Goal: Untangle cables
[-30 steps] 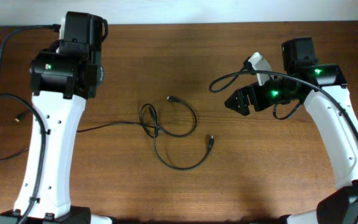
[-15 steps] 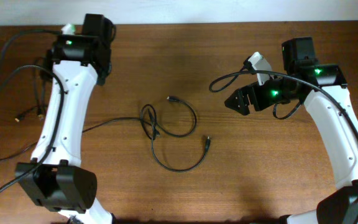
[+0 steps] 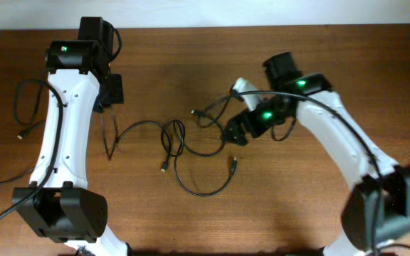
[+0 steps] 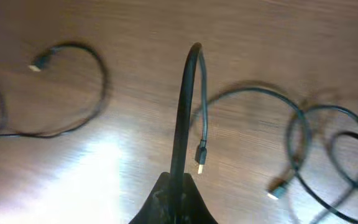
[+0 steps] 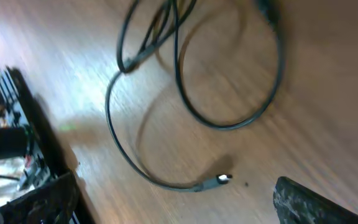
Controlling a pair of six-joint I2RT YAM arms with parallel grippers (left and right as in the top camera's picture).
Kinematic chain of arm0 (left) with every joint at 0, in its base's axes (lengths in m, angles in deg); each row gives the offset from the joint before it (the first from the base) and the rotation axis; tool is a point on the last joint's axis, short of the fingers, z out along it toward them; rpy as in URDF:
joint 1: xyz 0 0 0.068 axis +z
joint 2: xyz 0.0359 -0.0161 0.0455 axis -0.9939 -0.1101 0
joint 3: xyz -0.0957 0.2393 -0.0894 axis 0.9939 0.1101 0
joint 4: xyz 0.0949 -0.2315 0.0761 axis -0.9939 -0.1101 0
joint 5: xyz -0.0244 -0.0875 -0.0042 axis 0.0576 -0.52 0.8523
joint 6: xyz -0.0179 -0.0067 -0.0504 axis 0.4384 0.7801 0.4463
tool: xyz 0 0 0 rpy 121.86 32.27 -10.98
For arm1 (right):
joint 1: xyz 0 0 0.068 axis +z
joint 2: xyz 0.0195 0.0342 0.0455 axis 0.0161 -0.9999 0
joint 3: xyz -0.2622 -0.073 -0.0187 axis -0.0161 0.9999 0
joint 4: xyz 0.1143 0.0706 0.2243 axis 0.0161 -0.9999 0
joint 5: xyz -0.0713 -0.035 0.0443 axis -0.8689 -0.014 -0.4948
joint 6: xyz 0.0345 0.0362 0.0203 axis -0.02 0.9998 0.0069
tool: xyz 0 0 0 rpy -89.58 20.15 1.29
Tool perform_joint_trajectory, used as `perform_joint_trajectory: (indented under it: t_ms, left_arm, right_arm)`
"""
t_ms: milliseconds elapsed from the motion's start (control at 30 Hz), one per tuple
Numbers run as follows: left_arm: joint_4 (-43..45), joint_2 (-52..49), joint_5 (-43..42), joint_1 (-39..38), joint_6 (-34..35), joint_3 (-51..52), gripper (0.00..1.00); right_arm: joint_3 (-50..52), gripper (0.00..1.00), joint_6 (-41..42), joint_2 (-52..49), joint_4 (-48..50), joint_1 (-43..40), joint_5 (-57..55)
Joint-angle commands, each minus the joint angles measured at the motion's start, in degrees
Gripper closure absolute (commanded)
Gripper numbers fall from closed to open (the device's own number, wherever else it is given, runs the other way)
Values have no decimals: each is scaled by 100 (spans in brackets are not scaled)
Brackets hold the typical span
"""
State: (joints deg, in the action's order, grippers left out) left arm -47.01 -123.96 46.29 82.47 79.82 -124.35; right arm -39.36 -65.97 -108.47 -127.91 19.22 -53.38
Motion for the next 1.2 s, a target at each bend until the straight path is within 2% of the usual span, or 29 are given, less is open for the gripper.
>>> perform_joint_trajectory:
  t_ms: [0, 100, 167, 333, 500, 567, 667, 767, 833, 867, 1000, 1167]
  left_arm:
    - [103, -7, -533, -11, 90, -57, 100]
    - [601, 4, -306, 31, 127, -404, 100]
    - [979, 4, -385, 127, 726, -1084, 100]
    - [1810, 4, -2326, 509, 1386, -2682, 100]
    - [1928, 4, -3314, 826, 1919, -3359, 100]
    - [1902, 15, -3351, 852, 2203, -3390, 100]
    - [2114, 26, -3292, 929, 3064, -3390, 100]
    - [2885, 26, -3427, 942, 4275, -3390, 100]
    - [3471, 26, -4057, 922, 4555, -3390, 100]
    - [3582, 26, -4194, 909, 4583, -3390, 100]
    - [3467, 35, -4205, 911, 4566, -3390, 100]
    - [3202, 35, -4205, 916, 4568, -3390, 100]
  right_arm:
    - [15, 1, 236, -326, 33, 197, -66]
    - [15, 1, 234, -332, 57, 162, -68]
    - [15, 1, 234, -332, 61, 79, -68]
    - [15, 1, 234, -332, 157, -35, -87]
    - [15, 1, 234, -332, 160, -68, -87]
    - [15, 1, 234, -332, 155, -68, -87]
    - [15, 1, 234, -332, 140, -68, -87]
    - [15, 1, 236, -332, 170, -68, -79]
    - [15, 0, 619, -332, 444, -66, 20]
    - [15, 1, 1174, -334, 743, -66, 26]
    - [15, 1, 2577, -442, 1493, 50, 474]
    - [15, 0, 3495, -787, 1902, 354, 184]
